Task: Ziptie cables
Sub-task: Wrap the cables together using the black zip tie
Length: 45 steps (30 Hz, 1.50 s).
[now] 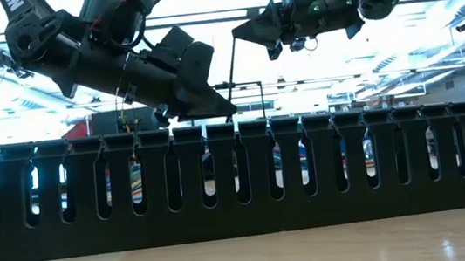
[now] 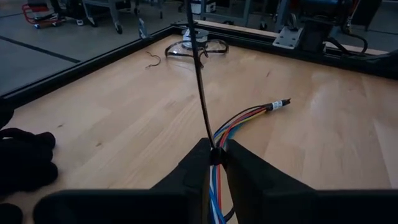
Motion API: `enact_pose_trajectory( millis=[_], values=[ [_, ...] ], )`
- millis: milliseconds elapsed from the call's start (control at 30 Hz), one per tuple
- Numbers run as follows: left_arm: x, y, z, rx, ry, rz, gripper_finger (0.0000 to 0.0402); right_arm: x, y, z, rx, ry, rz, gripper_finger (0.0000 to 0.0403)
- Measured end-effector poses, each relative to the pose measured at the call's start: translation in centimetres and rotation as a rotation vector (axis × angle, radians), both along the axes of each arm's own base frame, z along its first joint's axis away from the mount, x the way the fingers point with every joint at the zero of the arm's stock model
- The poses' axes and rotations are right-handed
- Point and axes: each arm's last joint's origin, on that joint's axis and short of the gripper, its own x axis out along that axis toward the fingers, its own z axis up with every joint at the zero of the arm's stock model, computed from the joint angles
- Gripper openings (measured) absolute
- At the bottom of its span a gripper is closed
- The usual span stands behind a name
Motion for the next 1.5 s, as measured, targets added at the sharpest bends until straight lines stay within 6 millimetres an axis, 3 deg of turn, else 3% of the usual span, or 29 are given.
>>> enact_pose_trajectory(
  millis=[567,833,967,1133,1500],
  values=[
    [-0.3,-0.1,-0.9,-0.037,0.071,0.000,0.0039,-0.3,-1.0,0.5,-0.016,-0.039,-0.021,0.0000],
    [-0.3,-0.1,-0.8,-0.028,0.070,0.002,0.0039,-0.3,-0.7,-0.4,0.050,0.047,0.033,0.0000],
    [-0.2,-0.1,-0.6,-0.009,0.057,-0.005,0.0039,-0.4,-0.7,-1.8,0.067,0.160,0.025,0.0008],
    [0.1,-0.2,0.1,0.028,0.002,-0.049,0.0039,0.2,-0.4,-3.0,0.074,0.208,0.032,0.0052],
    [0.1,-0.1,0.3,0.038,-0.007,-0.059,0.0039,2.3,0.8,-5.3,0.109,0.196,0.064,0.0216]
  ],
)
